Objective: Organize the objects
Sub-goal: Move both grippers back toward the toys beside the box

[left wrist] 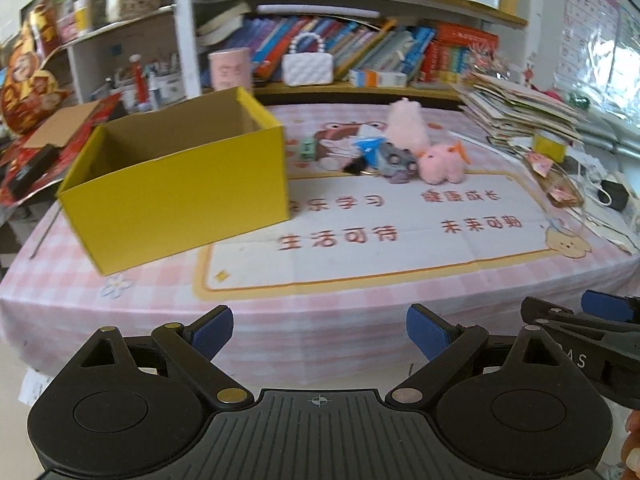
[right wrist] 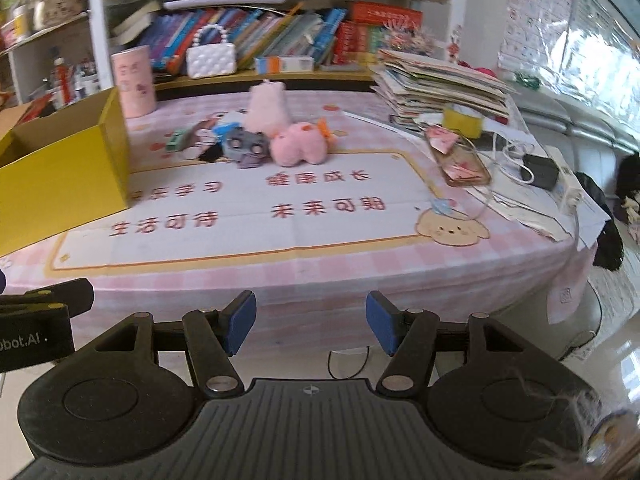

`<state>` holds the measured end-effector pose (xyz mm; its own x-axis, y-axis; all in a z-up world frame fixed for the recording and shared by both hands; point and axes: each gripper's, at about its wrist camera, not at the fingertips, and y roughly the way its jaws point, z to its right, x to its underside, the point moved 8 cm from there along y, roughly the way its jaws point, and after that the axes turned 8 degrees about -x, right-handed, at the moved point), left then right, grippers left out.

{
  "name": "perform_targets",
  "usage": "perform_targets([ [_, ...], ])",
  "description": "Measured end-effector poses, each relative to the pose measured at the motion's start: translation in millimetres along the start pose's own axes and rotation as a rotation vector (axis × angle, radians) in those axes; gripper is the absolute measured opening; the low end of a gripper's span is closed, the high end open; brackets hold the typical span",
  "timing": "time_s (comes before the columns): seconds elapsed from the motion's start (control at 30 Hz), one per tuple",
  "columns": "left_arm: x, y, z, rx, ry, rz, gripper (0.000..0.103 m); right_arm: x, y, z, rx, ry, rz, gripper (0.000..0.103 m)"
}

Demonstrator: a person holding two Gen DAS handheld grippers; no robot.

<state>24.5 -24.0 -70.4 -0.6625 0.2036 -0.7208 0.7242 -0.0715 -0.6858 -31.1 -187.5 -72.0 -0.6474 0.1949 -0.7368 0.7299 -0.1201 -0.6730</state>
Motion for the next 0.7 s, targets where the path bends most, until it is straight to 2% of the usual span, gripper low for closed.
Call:
perform_targets([
  [0.27, -25.0, 22.4, 23.9, 0.008, 0.008, -0.006, 0.095, -26.8, 24.2, 17.8, -0.011, 0.004, -0.005, 0.066],
  [0.7, -62.5, 66.3, 47.8, -0.024, -0.034, -0.026, 0.095, -72.0, 75.4, 37.5, -0.059, -0.042, -0.023, 0.07],
])
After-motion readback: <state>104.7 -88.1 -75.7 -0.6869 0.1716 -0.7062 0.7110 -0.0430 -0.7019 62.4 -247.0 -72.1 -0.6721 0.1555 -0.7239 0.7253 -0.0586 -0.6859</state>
